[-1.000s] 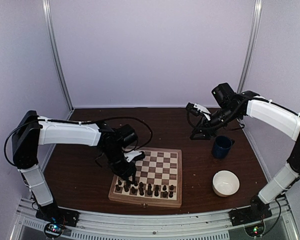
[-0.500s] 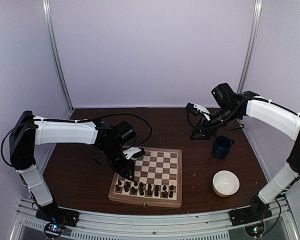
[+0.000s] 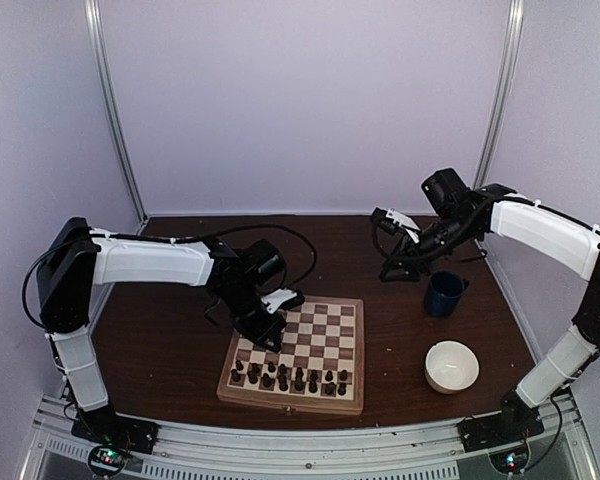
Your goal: Set up the chess pieces on the board
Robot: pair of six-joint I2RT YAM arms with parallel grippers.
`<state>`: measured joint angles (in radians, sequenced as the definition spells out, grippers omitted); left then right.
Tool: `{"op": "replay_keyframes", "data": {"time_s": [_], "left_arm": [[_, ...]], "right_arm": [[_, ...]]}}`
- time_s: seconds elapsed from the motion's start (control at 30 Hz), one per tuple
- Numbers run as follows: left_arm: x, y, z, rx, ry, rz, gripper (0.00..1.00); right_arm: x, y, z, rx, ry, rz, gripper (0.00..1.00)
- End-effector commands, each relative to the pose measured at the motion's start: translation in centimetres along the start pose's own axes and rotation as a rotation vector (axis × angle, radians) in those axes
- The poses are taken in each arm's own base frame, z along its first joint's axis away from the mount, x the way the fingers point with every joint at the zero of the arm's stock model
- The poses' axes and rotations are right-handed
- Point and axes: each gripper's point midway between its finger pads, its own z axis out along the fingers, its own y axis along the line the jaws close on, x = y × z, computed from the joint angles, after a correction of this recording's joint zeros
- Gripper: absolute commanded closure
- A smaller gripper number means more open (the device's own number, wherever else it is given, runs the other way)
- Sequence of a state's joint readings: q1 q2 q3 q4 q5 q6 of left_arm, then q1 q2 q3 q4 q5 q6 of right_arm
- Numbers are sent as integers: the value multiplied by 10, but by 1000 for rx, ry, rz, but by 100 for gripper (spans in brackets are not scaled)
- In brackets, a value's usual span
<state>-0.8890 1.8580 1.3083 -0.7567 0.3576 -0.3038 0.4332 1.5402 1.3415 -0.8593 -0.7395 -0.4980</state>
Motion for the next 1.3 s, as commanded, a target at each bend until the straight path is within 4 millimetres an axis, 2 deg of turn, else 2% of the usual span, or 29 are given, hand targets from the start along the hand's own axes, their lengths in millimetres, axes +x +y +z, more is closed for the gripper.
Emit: {"op": "replay_keyframes", "data": {"time_s": [0.0,0.6,0.8,0.93,1.03,1.13,1.17,1.2,1.27], "left_arm": [[-3,-5,6,47,15,29,100],[24,-9,13,95,78,10,100],[24,-9,14,86,78,10,100],[9,0,8,22,34,6,94],[-20,13,-14,-47,-53,-8,86],[-51,28,-60,-136,-180,-2,75],[-60,34,-77,-183,-224,10,70],[-66,40,-97,-232,-266,20,66],[-77,54,-136,-329,-348,30,60]], "right_arm": [[1,0,2,-8,-10,4,53],[2,-1,4,-11,-8,7,53],[2,-2,4,-10,-7,8,53],[0,-6,4,5,-8,12,53],[-9,-19,-7,44,-26,39,52],[-30,-36,-39,111,-88,61,46],[-37,-43,-53,151,-115,68,18],[-42,-53,-68,206,-143,77,3],[-47,-76,-98,343,-188,125,1]]}}
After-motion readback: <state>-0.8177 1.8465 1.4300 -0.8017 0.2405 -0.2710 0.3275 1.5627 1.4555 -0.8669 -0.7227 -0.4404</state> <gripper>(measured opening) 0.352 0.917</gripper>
